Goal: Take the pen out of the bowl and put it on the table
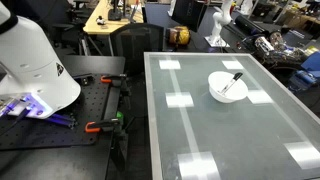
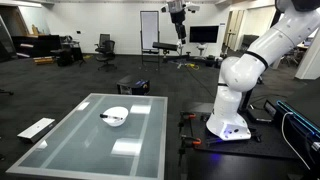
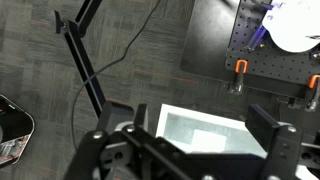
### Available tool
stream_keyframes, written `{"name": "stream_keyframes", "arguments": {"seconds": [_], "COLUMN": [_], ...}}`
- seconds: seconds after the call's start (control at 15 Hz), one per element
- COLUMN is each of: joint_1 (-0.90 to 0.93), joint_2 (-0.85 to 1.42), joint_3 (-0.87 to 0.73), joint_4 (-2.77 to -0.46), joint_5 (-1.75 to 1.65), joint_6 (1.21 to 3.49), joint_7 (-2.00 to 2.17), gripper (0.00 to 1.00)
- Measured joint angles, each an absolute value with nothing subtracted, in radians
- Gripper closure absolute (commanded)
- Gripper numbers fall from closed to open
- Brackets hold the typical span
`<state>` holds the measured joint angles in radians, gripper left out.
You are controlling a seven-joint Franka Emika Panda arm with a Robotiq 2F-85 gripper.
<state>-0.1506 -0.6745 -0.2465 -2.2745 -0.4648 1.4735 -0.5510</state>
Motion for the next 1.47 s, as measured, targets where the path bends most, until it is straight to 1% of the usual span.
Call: {"name": "stream_keyframes", "arguments": {"seconds": [0.73,1.13,1.47], "joint_1": [-0.12,-0.043,0.003], "joint_2": [-0.674,-0.641,-0.552], "joint_3": [-0.251,-0.238,-0.19], "joint_4": [-2.27,-2.254,-2.221], "joint_5": [-0.465,-0.445,-0.403], "joint_6": [1.49,1.596,1.701], "joint_7": [-0.543,-0.536,-0.484], "gripper": [0.0,0.0,0.0]}}
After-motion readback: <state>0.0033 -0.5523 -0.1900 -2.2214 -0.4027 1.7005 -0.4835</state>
